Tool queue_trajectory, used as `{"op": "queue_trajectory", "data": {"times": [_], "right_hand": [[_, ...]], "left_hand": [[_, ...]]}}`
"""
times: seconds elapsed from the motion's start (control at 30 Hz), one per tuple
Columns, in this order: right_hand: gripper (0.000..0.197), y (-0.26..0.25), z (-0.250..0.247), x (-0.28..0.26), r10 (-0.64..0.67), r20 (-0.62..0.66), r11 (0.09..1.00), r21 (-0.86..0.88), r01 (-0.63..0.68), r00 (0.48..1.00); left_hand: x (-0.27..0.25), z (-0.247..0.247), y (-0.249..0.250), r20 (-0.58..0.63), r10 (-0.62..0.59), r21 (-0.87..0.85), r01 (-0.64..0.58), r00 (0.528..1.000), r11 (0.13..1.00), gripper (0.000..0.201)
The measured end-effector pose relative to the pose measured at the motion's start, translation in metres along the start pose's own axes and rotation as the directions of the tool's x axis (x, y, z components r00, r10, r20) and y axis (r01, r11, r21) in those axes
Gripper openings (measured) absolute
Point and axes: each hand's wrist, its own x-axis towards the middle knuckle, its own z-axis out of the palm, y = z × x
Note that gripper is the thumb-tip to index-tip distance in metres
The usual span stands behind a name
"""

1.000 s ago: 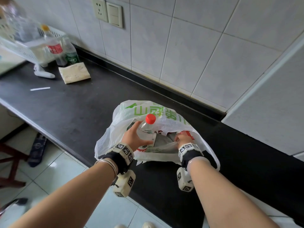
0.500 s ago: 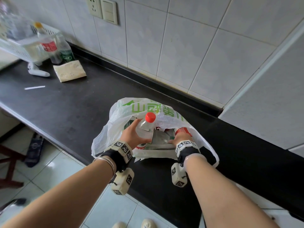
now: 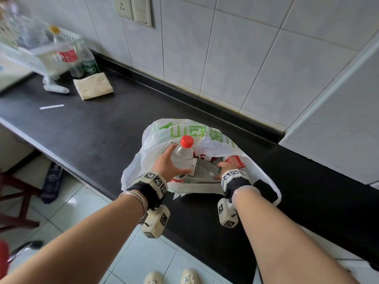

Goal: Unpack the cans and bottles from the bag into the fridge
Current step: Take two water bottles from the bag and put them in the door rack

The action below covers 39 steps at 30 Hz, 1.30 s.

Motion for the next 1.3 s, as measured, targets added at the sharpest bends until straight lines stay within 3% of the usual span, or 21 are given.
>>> {"op": "queue_trajectory", "data": {"times": [0.17, 0.3, 0.43, 0.53, 0.67, 0.8, 1.03, 1.2, 1.3], "right_hand": [[0.046, 0.003, -0.025, -0.023, -0.020, -0.033, 0.997, 0.077, 0.023, 0.999], [0.038, -0.002, -0.044, -0.048, 0.003, -0.156, 0.963, 0.265, 0.039, 0.988], [0.049, -0.012, -0.063, -0.068, -0.017, -0.286, 0.938, 0.329, 0.114, 0.958], [0.048, -0.023, -0.075, -0.079, -0.038, -0.401, 0.916, 0.352, 0.192, 0.915], [0.048, -0.034, -0.080, -0.089, -0.093, -0.452, 0.906, 0.331, 0.264, 0.887], [0.049, -0.033, -0.072, -0.091, -0.063, -0.448, 0.855, 0.437, 0.280, 0.892], [0.067, -0.039, -0.044, -0.092, -0.006, -0.263, 0.781, 0.602, 0.169, 0.965], [0.069, -0.042, -0.038, -0.095, -0.011, -0.202, 0.851, 0.512, 0.115, 0.979], [0.083, -0.040, -0.034, -0.093, 0.010, -0.175, 0.867, 0.492, 0.078, 0.985]], "left_hand": [[-0.005, -0.004, 0.006, 0.006, 0.004, -0.003, -0.004, 1.000, 1.000, 0.086], [-0.010, -0.011, 0.012, 0.001, 0.012, 0.034, -0.012, 1.000, 0.999, 0.082], [-0.015, -0.016, 0.015, 0.022, 0.006, 0.083, -0.008, 1.000, 0.997, 0.093], [-0.018, -0.018, 0.020, 0.020, 0.021, 0.098, -0.023, 1.000, 0.995, 0.089], [-0.018, -0.021, 0.024, 0.006, 0.001, 0.064, -0.002, 1.000, 0.998, 0.088], [-0.015, -0.022, 0.019, -0.018, 0.033, 0.087, -0.032, 0.999, 0.996, 0.078], [-0.010, -0.016, 0.008, -0.009, 0.013, -0.002, -0.013, 1.000, 1.000, 0.085], [-0.007, -0.015, 0.006, 0.014, -0.005, -0.004, 0.005, 1.000, 1.000, 0.089], [-0.006, -0.016, 0.007, 0.017, -0.002, -0.006, 0.002, 1.000, 1.000, 0.088]]}}
